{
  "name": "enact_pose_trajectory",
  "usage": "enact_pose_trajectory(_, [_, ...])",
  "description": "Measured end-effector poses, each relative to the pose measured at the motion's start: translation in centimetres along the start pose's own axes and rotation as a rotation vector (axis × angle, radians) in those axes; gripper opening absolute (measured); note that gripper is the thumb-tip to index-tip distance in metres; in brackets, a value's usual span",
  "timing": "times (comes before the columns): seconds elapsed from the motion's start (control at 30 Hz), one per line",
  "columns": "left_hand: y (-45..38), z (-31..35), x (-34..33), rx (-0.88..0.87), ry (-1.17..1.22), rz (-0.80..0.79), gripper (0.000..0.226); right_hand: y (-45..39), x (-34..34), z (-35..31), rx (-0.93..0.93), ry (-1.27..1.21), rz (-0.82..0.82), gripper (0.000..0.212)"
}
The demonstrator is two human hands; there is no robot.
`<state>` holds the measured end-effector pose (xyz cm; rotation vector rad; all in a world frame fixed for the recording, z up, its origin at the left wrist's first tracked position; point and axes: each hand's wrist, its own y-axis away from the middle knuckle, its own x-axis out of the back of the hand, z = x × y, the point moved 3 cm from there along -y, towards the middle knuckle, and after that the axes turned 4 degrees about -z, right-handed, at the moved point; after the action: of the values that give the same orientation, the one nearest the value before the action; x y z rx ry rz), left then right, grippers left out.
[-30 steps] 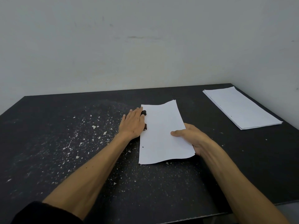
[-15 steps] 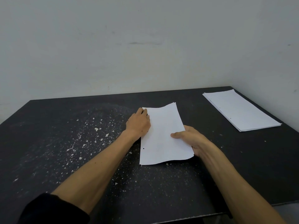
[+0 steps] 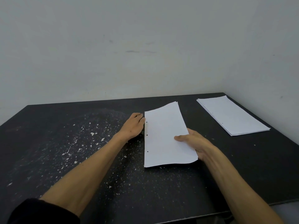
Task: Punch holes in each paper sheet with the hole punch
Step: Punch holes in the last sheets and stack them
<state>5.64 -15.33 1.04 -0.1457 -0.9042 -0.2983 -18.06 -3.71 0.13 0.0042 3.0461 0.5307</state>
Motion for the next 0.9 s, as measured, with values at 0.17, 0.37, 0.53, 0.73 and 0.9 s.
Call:
enact_pose_trajectory(0.17, [0.0, 0.0, 0.7, 0.027, 0.043, 0.016, 0.065, 0.8, 1.9, -0.5, 0.069, -0.001, 0.019, 0.034])
enact_pose_trajectory(0.37, [1.0, 2.9, 1.7, -0.153, -0.005, 0.243, 0.045, 1.9, 2.9, -2.0, 0.239, -0.032, 0.060, 0.034])
enact_pose_trajectory(0.53, [0.9, 5.8, 2.4, -0.124, 0.528, 0.040, 0.016, 1.8, 3.1, -4.2, 0.391, -0.025, 0.092, 0.043])
enact_pose_trajectory(0.73, [0.5, 8.8, 3.8, -0.203, 0.702, 0.126, 0.005, 1.9, 4.3, -7.4, 0.534, 0.067, 0.206, 0.042])
enact_pose_trajectory(0.9, [-0.1, 10.3, 3.1, -0.265, 0.641, 0.217, 0.008, 1.5, 5.7, -8.2, 0.573, 0.099, 0.282, 0.028])
